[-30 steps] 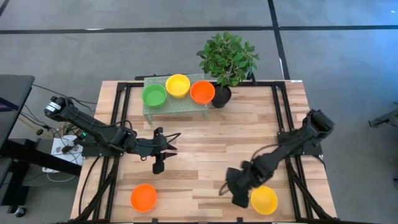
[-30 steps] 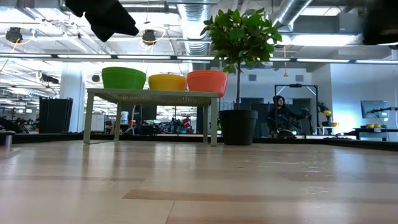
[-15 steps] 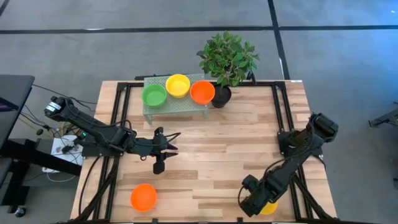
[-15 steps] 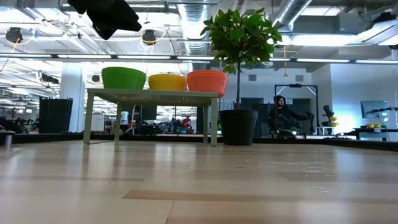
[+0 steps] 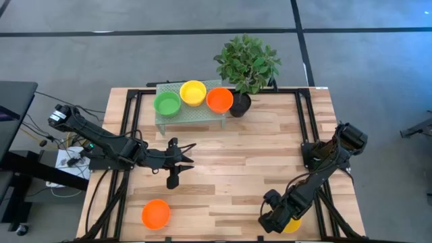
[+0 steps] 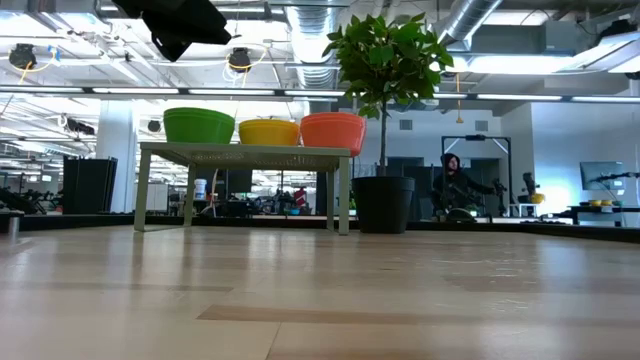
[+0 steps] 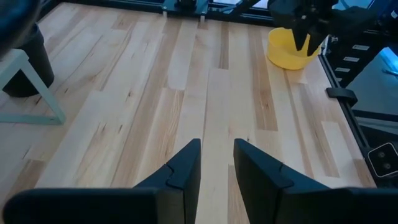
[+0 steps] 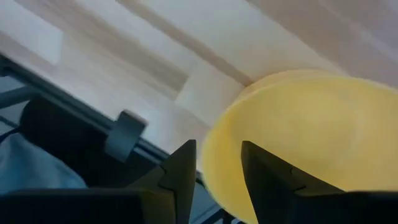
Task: Pick & Place Mini bowls
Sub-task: Stack the yellow bowl on top of the yellow bowl on the shelf
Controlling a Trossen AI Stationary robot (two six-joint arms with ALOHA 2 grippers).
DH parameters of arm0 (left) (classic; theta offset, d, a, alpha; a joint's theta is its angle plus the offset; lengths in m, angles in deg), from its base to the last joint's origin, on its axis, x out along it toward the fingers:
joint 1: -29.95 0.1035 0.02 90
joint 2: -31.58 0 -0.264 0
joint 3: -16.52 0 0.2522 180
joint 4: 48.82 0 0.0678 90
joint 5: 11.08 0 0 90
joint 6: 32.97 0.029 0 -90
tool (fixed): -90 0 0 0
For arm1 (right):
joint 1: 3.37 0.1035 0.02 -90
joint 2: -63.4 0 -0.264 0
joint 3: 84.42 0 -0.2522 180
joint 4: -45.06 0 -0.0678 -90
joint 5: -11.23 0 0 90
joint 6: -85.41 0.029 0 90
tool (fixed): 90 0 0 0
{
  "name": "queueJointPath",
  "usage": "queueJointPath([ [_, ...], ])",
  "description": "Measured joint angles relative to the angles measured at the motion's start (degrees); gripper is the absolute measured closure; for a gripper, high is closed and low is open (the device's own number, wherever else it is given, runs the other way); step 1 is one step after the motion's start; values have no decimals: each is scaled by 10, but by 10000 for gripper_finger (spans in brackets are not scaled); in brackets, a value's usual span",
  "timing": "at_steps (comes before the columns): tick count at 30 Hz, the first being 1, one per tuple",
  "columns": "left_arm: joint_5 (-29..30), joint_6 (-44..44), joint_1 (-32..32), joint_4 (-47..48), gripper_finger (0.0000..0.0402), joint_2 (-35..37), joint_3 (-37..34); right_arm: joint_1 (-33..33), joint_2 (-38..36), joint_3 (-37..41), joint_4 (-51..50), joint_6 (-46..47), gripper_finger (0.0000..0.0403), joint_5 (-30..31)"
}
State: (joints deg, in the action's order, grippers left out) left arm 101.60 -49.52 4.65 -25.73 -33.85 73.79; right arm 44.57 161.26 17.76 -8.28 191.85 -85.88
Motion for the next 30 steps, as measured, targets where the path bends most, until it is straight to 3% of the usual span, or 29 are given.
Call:
queueJointPath([
  [10,0,0,0,-4,305,0,0,0,29,0,20,-5,275,3],
  [14,0,0,0,-7,305,0,0,-10,51,0,26,-46,280,-10],
  [24,0,0,2,-32,305,0,0,-47,50,-3,22,-173,390,-54],
  [27,0,22,4,-41,305,0,0,-65,50,-15,17,-238,389,-69],
  [30,-17,97,4,-44,305,-3,0,-92,50,-37,11,-317,387,-67],
])
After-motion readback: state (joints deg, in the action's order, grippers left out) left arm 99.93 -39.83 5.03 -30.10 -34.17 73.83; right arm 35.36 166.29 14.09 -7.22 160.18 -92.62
